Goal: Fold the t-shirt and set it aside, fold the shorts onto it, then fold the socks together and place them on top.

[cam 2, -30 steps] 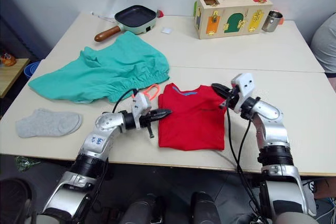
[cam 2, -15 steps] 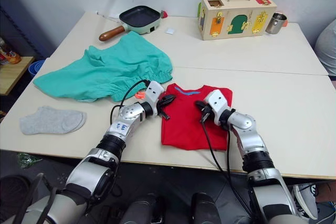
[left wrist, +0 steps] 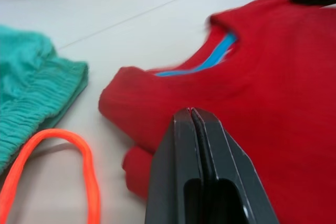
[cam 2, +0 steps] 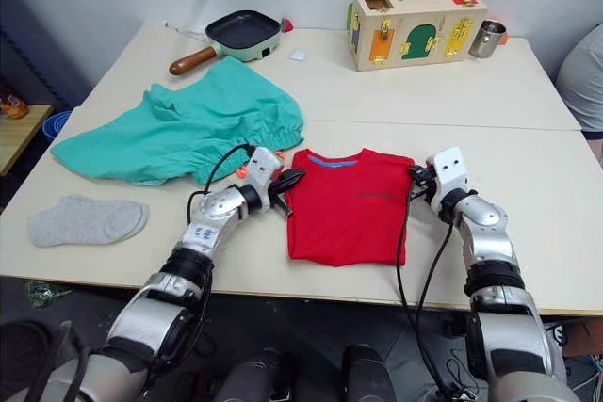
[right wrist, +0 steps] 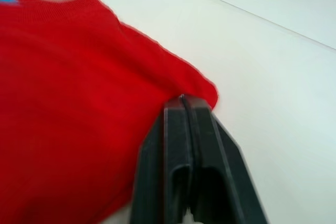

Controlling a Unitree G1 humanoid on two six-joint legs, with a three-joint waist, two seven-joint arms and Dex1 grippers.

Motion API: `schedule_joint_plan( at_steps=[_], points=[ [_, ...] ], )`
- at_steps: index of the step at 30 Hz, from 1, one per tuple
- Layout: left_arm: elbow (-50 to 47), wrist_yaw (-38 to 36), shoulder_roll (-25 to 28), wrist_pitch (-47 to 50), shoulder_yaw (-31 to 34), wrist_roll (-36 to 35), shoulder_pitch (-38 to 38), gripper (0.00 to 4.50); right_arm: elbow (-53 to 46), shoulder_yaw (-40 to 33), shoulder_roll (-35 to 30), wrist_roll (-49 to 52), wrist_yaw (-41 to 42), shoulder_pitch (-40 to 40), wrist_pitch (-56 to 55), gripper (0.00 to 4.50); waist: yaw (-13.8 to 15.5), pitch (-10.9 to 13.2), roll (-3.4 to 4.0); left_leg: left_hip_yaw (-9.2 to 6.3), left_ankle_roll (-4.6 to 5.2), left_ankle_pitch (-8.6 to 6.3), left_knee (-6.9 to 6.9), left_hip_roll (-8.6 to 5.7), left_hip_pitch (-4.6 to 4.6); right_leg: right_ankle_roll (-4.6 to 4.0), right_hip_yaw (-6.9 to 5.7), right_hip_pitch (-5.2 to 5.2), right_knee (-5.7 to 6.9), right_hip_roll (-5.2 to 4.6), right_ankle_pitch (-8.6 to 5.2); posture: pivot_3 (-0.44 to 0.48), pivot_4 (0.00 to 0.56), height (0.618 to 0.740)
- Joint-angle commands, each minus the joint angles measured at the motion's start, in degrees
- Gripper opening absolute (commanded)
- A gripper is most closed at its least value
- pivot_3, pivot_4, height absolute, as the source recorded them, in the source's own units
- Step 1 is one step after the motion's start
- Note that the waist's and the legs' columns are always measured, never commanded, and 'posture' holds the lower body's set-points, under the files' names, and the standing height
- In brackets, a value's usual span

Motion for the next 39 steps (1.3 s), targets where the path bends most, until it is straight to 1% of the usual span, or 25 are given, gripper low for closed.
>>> schedule_joint_plan(
  at_steps=[1,3,5,8,9,11,13,15,16,18,22,25,26,27,29,31,32,34,35,37,39],
  points=[
    [-18.11,-13.98,3.04,3.68,-3.36,-7.14,4.59,0.03,-21.64,0.47,-2.26,8.57,8.02,6.06,9.45,0.0,0.05,0.06,0.08,0.01,0.0,0.0,-0.03,0.0,-0.14,0.0,-0.02,-0.12,-0.04,0.02,0.0,0.0,0.15,0.74],
    [-22.33,-14.69,4.01,5.45,-4.92,-6.63,6.88,0.03,-30.28,3.32,-3.2,8.24,9.13,11.39,12.81,0.0,0.66,0.04,0.07,0.0,0.0,0.0,-0.08,0.0,-0.13,0.0,-0.01,-0.14,-0.05,0.03,0.0,0.0,0.15,0.74],
    [-24.99,-15.07,4.23,7.31,-6.91,-5.75,8.98,0.03,-36.29,6.24,-3.79,6.21,9.5,16.36,13.7,0.0,1.2,0.04,0.07,-0.04,0.01,0.0,-0.06,0.0,0.02,0.0,-0.03,0.13,-0.22,0.04,0.0,0.0,0.15,0.74],
    [-25.11,-14.29,3.66,8.51,-10.12,-2.82,11.36,0.03,-39.63,8.24,-2.98,4.35,7.92,21.39,13.62,0.0,1.48,0.04,0.06,-0.04,0.08,0.01,-0.05,-0.01,0.03,0.05,-0.02,0.23,-0.45,-0.01,0.03,0.0,0.15,0.74],
    [-24.55,-13.62,3.35,8.84,-11.27,-1.52,12.1,0.03,-39.9,9.12,-3.3,2.94,8.18,23.15,12.11,0.0,1.56,0.04,0.06,-0.03,0.09,-0.01,-0.05,-0.02,0.03,0.06,0.0,0.22,-0.51,-0.03,0.03,0.0,0.15,0.74],
    [-22.52,-11.4,2.68,8.03,-12.66,1.37,13.02,0.03,-39.48,10.02,-4.08,0.36,8.08,26.15,9.66,0.0,1.75,0.04,0.06,-0.01,0.08,-0.03,-0.06,-0.02,0.03,0.06,0.02,0.17,-0.55,-0.03,0.04,0.0,0.15,0.74],
    [-20.56,-8.28,2.22,7.47,-12.77,3.77,13.56,0.03,-38.33,8.32,-3.79,0.3,6.52,28.13,9.22,0.0,1.92,0.03,0.05,-0.01,0.04,-0.06,-0.11,-0.02,0.08,0.06,0.05,0.16,-0.55,-0.02,0.04,0.0,0.15,0.74],
    [-19.92,-4.92,3.41,8.44,-12.13,6.67,14.18,0.03,-36.48,5.75,-4.38,0.91,5.56,28.82,9.27,0.0,2.15,0.02,0.04,-0.02,0.04,-0.05,-0.2,-0.02,0.15,0.06,0.05,0.18,-0.56,-0.03,0.03,0.0,0.15,0.74],
    [-20.44,-4.3,4.21,9.36,-11.28,6.73,14.91,0.03,-35.16,4.14,-5.07,1.38,5.16,28.81,9.67,0.0,2.22,0.0,0.04,-0.01,0.04,-0.05,-0.25,-0.02,0.18,0.05,0.06,0.19,-0.56,-0.04,0.04,0.0,0.15,0.74],
    [-22.31,-5.3,6.35,10.68,-9.39,5.01,16.89,0.03,-32.1,0.84,-6.78,2.44,5.39,28.63,9.47,0.0,2.23,-0.06,0.06,-0.01,0.04,-0.05,-0.25,-0.02,0.23,0.05,0.07,0.21,-0.54,-0.05,0.04,0.0,0.15,0.74],
    [-25.14,-8.64,9.45,10.56,-7.78,1.82,19.61,0.03,-27.4,-2.67,-9.79,4.33,9.04,28.7,7.8,0.0,1.74,-0.11,0.05,0.0,-0.02,-0.06,-0.39,-0.02,0.36,-0.05,0.11,0.22,-0.5,-0.06,-0.01,0.0,0.15,0.74],
    [-25.19,-11.22,10.54,6.98,-6.62,0.02,20.0,0.03,-24.93,-5.21,-11.22,6.62,12.31,27.97,6.49,0.0,1.31,-0.13,0.09,0.0,-0.08,-0.02,-0.5,0.0,0.42,-0.14,0.09,0.22,-0.48,-0.06,-0.06,0.0,0.15,0.74],
    [-24.84,-11.57,10.58,4.82,-5.64,-0.63,19.55,0.03,-25.52,-5.91,-11.5,8.74,13.71,27.62,8.43,0.0,1.17,-0.13,0.09,0.0,-0.09,-0.01,-0.51,0.01,0.42,-0.15,0.07,0.22,-0.47,-0.05,-0.06,0.0,0.15,0.74],
    [-24.77,-11.96,10.51,1.71,-4.13,-1.77,18.72,0.03,-27.1,-6.62,-12.33,11.96,15.38,27.16,12.96,0.0,1.05,-0.1,0.12,0.0,-0.09,-0.01,-0.51,0.01,0.42,-0.15,0.07,0.22,-0.47,-0.05,-0.06,0.0,0.15,0.74],
    [-27.61,-13.67,10.85,-3.57,-0.04,-6.01,16.32,0.0,-31.19,-8.07,-15.34,19.64,16.16,25.43,27.32,0.34,0.97,-0.03,0.15,0.01,-0.06,0.0,-0.51,0.01,0.37,-0.15,0.07,0.18,-0.47,-0.07,-0.06,0.0,0.15,0.74],
    [-32.05,-16.05,12.77,-0.85,1.79,-9.76,14.92,0.39,-33.2,-8.79,-17.95,23.76,13.04,22.0,39.05,0.84,0.93,0.02,0.16,-0.02,0.0,0.04,-0.44,0.02,0.19,-0.16,0.06,0.01,-0.45,-0.13,-0.06,0.0,0.15,0.74],
    [-33.97,-18.15,14.61,2.15,1.63,-11.23,14.78,0.6,-33.77,-7.59,-20.04,23.61,11.21,19.6,44.9,1.21,0.77,0.02,0.18,-0.02,0.0,0.05,-0.4,0.02,0.11,-0.18,0.04,-0.07,-0.43,-0.15,-0.05,0.0,0.15,0.74],
    [-36.61,-20.57,17.64,6.2,1.8,-13.27,15.11,1.17,-35.14,-3.22,-25.07,23.58,10.08,15.1,57.8,1.85,0.83,-0.09,0.38,-0.03,-0.01,0.05,-0.42,0.01,0.11,-0.2,-0.01,-0.08,-0.43,-0.21,-0.04,0.0,0.15,0.74],
    [-37.77,-21.3,18.86,8.87,2.12,-14.76,15.43,1.44,-35.24,-1.29,-26.54,23.63,9.66,12.61,62.83,2.16,0.82,-0.1,0.41,-0.03,-0.05,0.02,-0.45,0.01,0.14,-0.22,-0.02,-0.07,-0.46,-0.21,-0.05,0.0,0.15,0.74],
    [-39.34,-21.81,20.49,11.6,3.19,-16.68,16.35,2.04,-34.05,3.76,-28.13,22.87,9.68,6.91,70.68,2.82,0.77,-0.09,0.39,-0.08,-0.07,-0.02,-0.58,0.01,0.18,-0.29,-0.06,-0.04,-0.55,-0.2,-0.09,0.0,0.15,0.74],
    [-40.74,-22.85,22.25,13.8,4.13,-18.08,18.11,2.6,-32.43,7.88,-28.48,21.41,9.59,2.74,75.39,3.45,0.78,-0.07,0.36,-0.12,-0.11,-0.04,-0.58,0.02,0.13,-0.35,-0.13,-0.05,-0.59,-0.19,-0.13,0.0,0.15,0.74]
  ],
)
